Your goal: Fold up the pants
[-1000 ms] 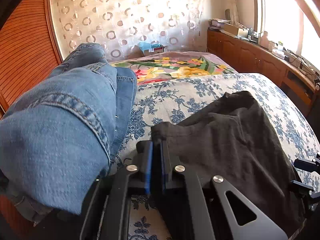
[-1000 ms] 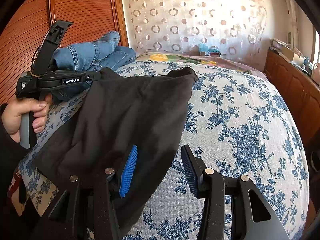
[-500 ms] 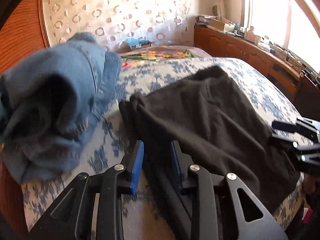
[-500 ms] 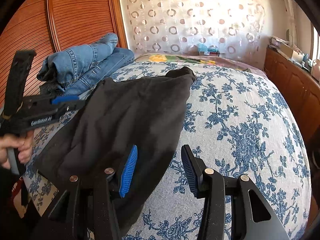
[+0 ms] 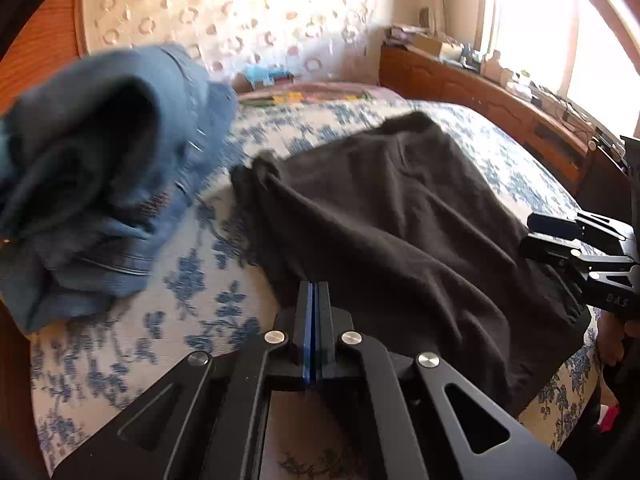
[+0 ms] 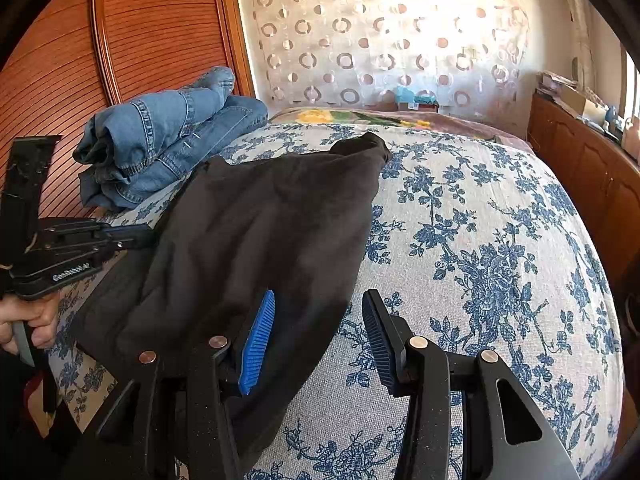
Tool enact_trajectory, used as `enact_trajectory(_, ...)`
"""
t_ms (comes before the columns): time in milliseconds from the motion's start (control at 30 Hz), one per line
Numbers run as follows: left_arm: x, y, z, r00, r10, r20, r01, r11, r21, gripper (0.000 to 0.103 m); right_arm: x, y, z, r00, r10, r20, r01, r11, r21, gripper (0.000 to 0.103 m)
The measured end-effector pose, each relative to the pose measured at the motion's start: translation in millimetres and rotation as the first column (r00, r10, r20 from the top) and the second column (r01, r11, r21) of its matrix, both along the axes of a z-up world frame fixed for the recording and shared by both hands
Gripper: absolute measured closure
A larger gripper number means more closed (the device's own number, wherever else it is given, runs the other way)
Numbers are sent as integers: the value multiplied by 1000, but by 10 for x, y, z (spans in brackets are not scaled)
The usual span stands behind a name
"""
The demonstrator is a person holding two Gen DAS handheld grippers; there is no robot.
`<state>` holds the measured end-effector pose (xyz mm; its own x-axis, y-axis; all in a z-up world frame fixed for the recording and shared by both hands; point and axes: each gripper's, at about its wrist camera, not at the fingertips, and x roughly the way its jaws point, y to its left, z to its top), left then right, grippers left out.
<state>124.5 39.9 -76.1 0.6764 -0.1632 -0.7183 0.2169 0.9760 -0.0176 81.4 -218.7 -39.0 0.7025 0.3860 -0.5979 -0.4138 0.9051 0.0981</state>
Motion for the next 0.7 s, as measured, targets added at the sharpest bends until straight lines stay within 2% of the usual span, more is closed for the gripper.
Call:
enact_trajectory(133,-98,127,82,1000,21,15,-21,1000,-10,102,3,-3,-1,1000,-1,1,1,1000,2,56)
enact_trajectory(333,-127,203,43,999,43,-8,-44,999,-20,101,1,-3,-2,1000,-1,0,1,1000,1,56)
enact_trajectory(433,-163,215,46,1000,28,-12,-29,998,-51,91,1,-4,-2,1000,-1,0,1,1000,2,56)
enact_trajectory(500,-202,184,54,1000,22,-2,-22,999,-42,81,2,-5,-3,1000,1,-1,-1,1000,3,56)
enact_trajectory(533,-224,164,58,1000,17,4,-17,999,-35,75,0,-2,-5,1000,2,-2,-2,1000,3,56)
enact_trajectory(567,-242,143,59,1000,10,7,-10,999,-38,63,1,-2,-5,1000,2,-2,-2,1000,3,56)
enact_trajectory(600,-259,135,60,1000,4,8,-4,999,-46,55,0,-2,-6,1000,2,-2,-2,1000,2,56)
enact_trajectory(700,-286,94,37,1000,-2,2,2,999,-52,42,1,-4,-6,1000,0,-2,0,1000,4,56)
